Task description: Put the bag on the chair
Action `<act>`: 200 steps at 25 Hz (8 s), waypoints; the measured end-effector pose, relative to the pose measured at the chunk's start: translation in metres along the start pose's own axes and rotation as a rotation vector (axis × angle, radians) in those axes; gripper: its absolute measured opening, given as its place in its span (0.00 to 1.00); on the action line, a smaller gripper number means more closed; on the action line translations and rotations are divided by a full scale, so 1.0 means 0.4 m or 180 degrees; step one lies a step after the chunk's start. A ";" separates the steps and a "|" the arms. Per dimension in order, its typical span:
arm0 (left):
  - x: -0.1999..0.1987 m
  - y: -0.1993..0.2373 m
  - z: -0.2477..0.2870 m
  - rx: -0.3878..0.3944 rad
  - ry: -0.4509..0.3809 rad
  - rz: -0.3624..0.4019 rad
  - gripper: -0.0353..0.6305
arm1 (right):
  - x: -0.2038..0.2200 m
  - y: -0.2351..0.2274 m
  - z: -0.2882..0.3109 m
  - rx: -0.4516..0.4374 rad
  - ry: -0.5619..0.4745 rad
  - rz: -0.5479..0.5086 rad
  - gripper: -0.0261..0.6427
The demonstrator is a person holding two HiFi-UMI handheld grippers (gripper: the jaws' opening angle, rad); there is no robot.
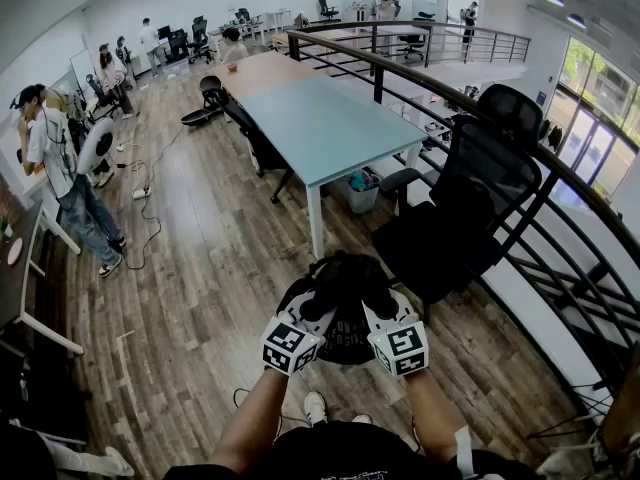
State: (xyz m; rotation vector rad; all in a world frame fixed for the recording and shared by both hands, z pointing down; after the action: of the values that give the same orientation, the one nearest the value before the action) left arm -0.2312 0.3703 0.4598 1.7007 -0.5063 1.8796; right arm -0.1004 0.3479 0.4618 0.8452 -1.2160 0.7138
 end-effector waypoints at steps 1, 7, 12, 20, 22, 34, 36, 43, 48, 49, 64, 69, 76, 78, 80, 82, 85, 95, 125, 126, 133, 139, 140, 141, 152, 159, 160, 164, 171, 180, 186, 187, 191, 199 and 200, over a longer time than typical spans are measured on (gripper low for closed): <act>0.000 0.001 -0.002 0.0007 0.0008 0.0012 0.10 | 0.001 0.002 -0.001 0.0002 0.0003 0.0009 0.10; -0.008 0.015 -0.007 0.0080 0.0030 0.0076 0.10 | -0.006 0.012 0.005 0.0037 -0.0030 0.0024 0.10; -0.023 0.037 0.003 0.0154 0.0017 0.0141 0.10 | -0.018 0.006 0.021 0.0080 -0.0099 0.0052 0.10; -0.048 0.124 0.014 0.0320 -0.0018 0.0235 0.10 | -0.047 0.012 0.095 0.0238 -0.0155 0.0061 0.10; -0.050 0.142 0.021 0.0359 -0.0006 0.0257 0.10 | -0.045 0.011 0.109 0.0296 -0.0145 0.0095 0.10; -0.071 0.266 0.066 0.0527 -0.0024 0.0262 0.10 | -0.063 -0.014 0.217 0.0398 -0.0110 0.0086 0.10; -0.076 0.289 0.084 0.0538 -0.0024 0.0294 0.10 | -0.066 -0.030 0.242 0.0370 -0.0134 0.0062 0.10; -0.088 0.356 0.191 0.0535 0.0029 0.0308 0.10 | -0.047 -0.122 0.329 0.0286 -0.0158 0.0070 0.10; -0.102 0.404 0.275 0.0549 0.0023 0.0356 0.10 | -0.043 -0.195 0.386 0.0321 -0.0163 0.0048 0.10; -0.105 0.415 0.292 0.0551 0.0013 0.0360 0.10 | -0.042 -0.211 0.398 0.0324 -0.0164 0.0041 0.10; -0.140 0.511 0.556 0.0530 0.0078 0.0305 0.10 | -0.006 -0.454 0.538 0.0334 -0.0171 0.0074 0.10; -0.130 0.535 0.620 0.0552 0.0106 0.0282 0.10 | 0.018 -0.508 0.566 0.0304 -0.0140 0.0113 0.10; -0.155 0.568 0.733 0.0574 0.0180 0.0285 0.10 | 0.024 -0.614 0.611 0.0312 -0.0134 0.0144 0.10; -0.166 0.580 0.760 0.0580 0.0183 0.0300 0.10 | 0.022 -0.640 0.626 0.0328 -0.0148 0.0145 0.10; -0.165 0.599 0.792 0.0588 0.0168 0.0314 0.10 | 0.028 -0.666 0.645 0.0339 -0.0145 0.0143 0.10; -0.156 0.618 0.820 0.0609 0.0185 0.0307 0.10 | 0.041 -0.687 0.669 0.0350 -0.0127 0.0143 0.10; -0.155 0.632 0.835 0.0642 0.0228 0.0257 0.10 | 0.046 -0.698 0.689 0.0366 -0.0103 0.0141 0.10; -0.147 0.768 0.951 0.0847 0.0201 0.0302 0.10 | 0.071 -0.774 0.821 0.0460 -0.0035 0.0191 0.10; -0.253 1.102 1.328 0.1740 0.0226 0.0430 0.10 | 0.039 -1.051 1.150 0.1444 0.0085 0.0313 0.10; -0.255 1.099 1.338 0.1774 0.0227 0.0432 0.10 | 0.040 -1.059 1.145 0.1483 0.0098 0.0307 0.10; -0.253 1.031 1.460 0.1926 0.0290 0.0301 0.10 | 0.083 -1.172 1.097 0.1568 0.0239 0.0374 0.10; -0.235 0.987 1.565 0.2049 0.0329 0.0318 0.10 | 0.134 -1.263 1.061 0.1567 0.0382 0.0322 0.10; -0.232 0.979 1.581 0.2062 0.0350 0.0301 0.10 | 0.140 -1.278 1.056 0.1574 0.0406 0.0315 0.10; -0.228 0.973 1.599 0.2072 0.0374 0.0280 0.10 | 0.147 -1.295 1.051 0.1589 0.0427 0.0315 0.10; -0.146 0.922 1.773 0.2252 0.0665 0.0169 0.10 | 0.268 -1.430 1.022 0.1700 0.0631 0.0550 0.10; -0.070 0.913 1.873 0.2293 0.0782 0.0138 0.10 | 0.361 -1.495 1.031 0.1661 0.0786 0.0682 0.10; -0.058 0.914 1.887 0.2297 0.0812 0.0140 0.10 | 0.375 -1.502 1.035 0.1649 0.0818 0.0690 0.10; 0.004 0.932 1.935 0.2274 0.0991 0.0131 0.10 | 0.444 -1.526 1.064 0.1544 0.0959 0.0737 0.10; 0.103 0.916 2.005 0.2271 0.1129 0.0010 0.10 | 0.557 -1.567 1.067 0.1471 0.1138 0.0872 0.10; 0.231 0.906 2.067 0.2198 0.1406 -0.0030 0.10 | 0.694 -1.599 1.069 0.1300 0.1370 0.0874 0.10; 0.286 0.909 2.107 0.2139 0.1511 -0.0057 0.10 | 0.758 -1.617 1.082 0.1287 0.1454 0.0978 0.10; 0.298 0.909 2.112 0.2126 0.1531 -0.0064 0.10 | 0.770 -1.616 1.084 0.1279 0.1474 0.0990 0.10; 0.345 0.911 2.128 0.2088 0.1617 -0.0087 0.10 | 0.814 -1.615 1.089 0.1238 0.1560 0.0988 0.10; 0.406 0.907 2.149 0.2061 0.1673 -0.0185 0.10 | 0.876 -1.616 1.091 0.1272 0.1633 0.1071 0.10; 0.407 0.909 2.152 0.2063 0.1668 -0.0199 0.10 | 0.878 -1.619 1.093 0.1260 0.1628 0.1075 0.10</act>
State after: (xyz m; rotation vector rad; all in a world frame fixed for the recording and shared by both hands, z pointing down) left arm 0.2067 -0.4147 0.7621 1.4383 0.4001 2.4847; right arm 0.3005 -0.3512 0.7525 0.7157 -0.7659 1.3847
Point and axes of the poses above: the fingertips, and each gripper's own axes: z forward along the fingers, y to its left, x out of its underside, the point moved 6 cm from there along -z, backward along the fingers, and after that the axes turned 13 degrees about x, right-handed, at the moved point
